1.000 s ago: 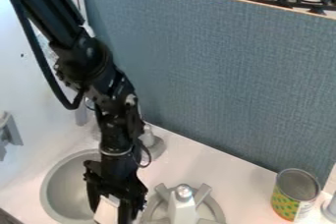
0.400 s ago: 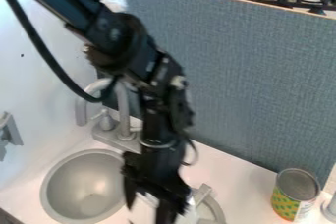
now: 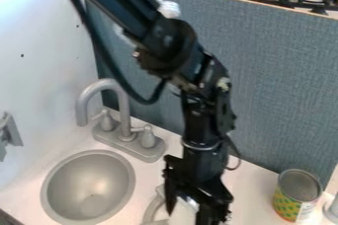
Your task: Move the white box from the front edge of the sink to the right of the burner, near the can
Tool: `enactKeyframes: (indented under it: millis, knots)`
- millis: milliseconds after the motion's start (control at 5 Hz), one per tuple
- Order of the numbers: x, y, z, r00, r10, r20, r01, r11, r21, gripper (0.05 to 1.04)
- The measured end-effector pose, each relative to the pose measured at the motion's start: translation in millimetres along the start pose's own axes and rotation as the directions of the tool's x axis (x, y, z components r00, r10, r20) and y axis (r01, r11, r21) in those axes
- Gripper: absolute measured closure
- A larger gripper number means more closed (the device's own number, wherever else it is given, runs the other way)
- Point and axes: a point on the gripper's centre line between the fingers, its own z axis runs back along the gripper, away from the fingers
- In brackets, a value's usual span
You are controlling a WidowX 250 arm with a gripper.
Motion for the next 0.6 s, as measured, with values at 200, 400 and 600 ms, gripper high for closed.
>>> enactKeyframes:
  millis: [200,400,600]
  knots:
    - [24.8,-0.8,-3.6,0.998,-0.049,-0.027,0.049,0.999,0.010,0.260]
    - [42.8,-8.2,-12.4,0.994,-0.095,-0.057,0.096,0.995,0.010,0.260]
    - [57.0,-24.9,-20.1,0.982,-0.152,-0.110,0.155,0.988,0.016,0.260]
